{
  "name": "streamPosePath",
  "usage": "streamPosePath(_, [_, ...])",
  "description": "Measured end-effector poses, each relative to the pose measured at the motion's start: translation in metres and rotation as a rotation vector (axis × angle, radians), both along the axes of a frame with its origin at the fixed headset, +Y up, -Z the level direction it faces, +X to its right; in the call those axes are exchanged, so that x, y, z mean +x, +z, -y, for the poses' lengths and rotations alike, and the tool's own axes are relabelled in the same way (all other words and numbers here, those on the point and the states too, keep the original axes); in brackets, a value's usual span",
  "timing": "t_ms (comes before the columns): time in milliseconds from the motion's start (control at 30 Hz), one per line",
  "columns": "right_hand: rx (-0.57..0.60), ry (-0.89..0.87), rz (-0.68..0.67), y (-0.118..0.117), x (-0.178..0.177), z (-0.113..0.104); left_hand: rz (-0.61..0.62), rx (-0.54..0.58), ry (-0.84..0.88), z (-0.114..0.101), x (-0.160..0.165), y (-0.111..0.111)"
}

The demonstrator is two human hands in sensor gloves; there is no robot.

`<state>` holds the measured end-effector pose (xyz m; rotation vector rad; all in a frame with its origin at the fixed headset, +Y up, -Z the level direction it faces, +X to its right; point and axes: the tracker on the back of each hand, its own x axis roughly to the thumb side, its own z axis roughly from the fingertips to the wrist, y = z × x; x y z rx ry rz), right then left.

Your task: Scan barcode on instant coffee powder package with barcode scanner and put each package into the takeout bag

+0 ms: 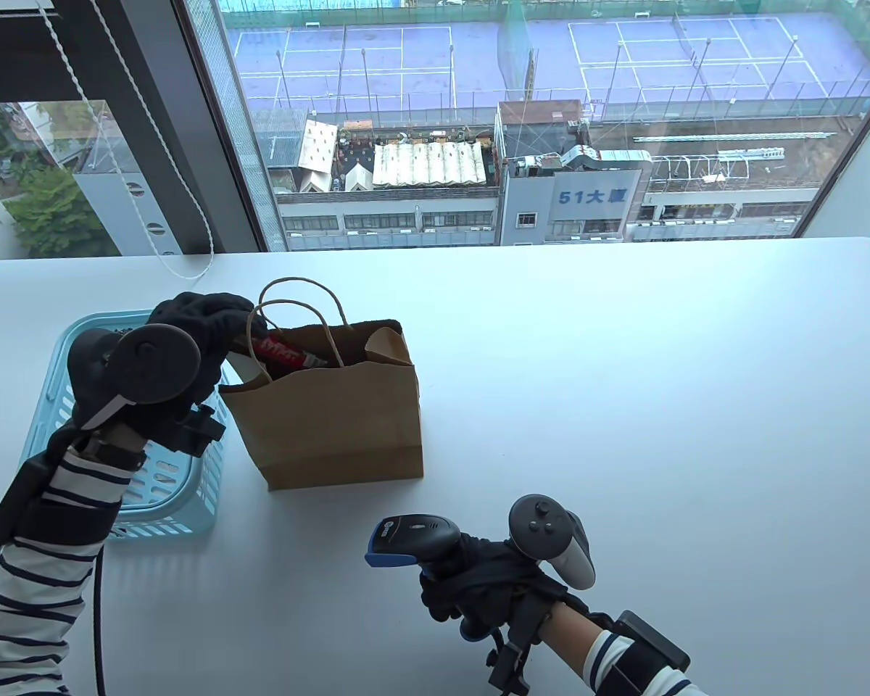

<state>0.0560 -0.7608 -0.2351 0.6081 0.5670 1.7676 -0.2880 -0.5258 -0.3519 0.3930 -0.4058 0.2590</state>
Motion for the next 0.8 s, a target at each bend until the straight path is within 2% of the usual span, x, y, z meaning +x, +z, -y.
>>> streamPosePath(200, [-0.002,0.000,0.000,0.000,0.000,0.000,0.011,-0.025,-0.025,0.008,0.001,-0.002])
streamPosePath(333, [-0.003,0.001,0.000,0.000,0.000,0.000,0.031,-0.040,0.018,0.008,-0.002,-0.002])
streamPosePath(800, [-0.003,0.004,-0.004,0.000,-0.001,0.000,0.002,0.011,-0.007,0.006,-0.018,0.009])
